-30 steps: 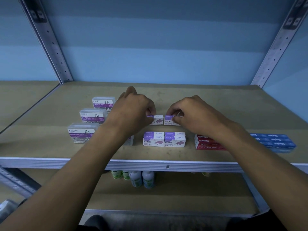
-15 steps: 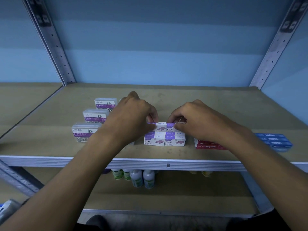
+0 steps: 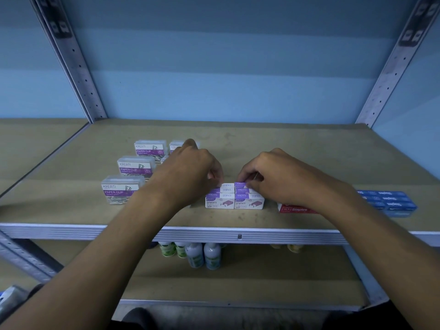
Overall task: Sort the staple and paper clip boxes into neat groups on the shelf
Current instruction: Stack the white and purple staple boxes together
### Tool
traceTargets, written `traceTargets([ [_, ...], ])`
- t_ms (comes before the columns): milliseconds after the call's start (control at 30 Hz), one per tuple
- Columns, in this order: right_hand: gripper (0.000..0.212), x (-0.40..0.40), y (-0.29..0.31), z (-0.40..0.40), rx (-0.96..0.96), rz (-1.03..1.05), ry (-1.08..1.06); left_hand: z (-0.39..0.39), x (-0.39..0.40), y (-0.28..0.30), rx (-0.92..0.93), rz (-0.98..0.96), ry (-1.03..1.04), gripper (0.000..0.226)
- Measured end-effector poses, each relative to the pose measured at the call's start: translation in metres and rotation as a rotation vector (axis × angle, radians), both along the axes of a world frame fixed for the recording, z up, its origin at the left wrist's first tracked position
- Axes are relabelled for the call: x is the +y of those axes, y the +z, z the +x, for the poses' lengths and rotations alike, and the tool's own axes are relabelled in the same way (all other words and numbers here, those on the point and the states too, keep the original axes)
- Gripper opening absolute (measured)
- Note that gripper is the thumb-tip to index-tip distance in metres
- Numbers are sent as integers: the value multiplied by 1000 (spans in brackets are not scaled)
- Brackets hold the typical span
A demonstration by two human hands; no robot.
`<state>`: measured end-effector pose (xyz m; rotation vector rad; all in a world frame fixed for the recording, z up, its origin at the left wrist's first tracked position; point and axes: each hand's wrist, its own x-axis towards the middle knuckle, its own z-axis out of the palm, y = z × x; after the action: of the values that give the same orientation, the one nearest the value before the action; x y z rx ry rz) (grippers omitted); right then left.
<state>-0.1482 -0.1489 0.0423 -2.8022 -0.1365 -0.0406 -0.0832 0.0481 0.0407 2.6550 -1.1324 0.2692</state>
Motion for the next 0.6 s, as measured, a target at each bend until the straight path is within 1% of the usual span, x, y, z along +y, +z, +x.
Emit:
traceTargets([
  [100, 31, -1, 0, 1, 17, -1, 0, 2, 0, -1, 35, -15, -4, 12],
  [167, 22, -2, 3, -1, 36, 22, 0, 3, 1, 0, 55, -10, -21, 15],
  [200, 19, -2, 5, -3, 56, 36, 11, 3, 2, 1, 74, -7, -28, 21],
  [233, 23, -1, 7, -5, 82, 37, 26, 3, 3, 2, 95, 3, -30, 30],
  [300, 40, -1, 9, -7, 125, -12, 49, 2, 6, 4, 106, 51, -24, 49],
  [333, 45, 0, 8, -6, 127, -40, 53, 1, 6, 4, 96, 76, -21, 53],
  [433, 41, 1, 4, -2, 111, -54, 50, 2, 7, 4, 66, 77, -34, 50],
  [600, 36, 1, 2, 0, 103, -70, 55, 4, 6, 1, 73, 52, -52, 46],
])
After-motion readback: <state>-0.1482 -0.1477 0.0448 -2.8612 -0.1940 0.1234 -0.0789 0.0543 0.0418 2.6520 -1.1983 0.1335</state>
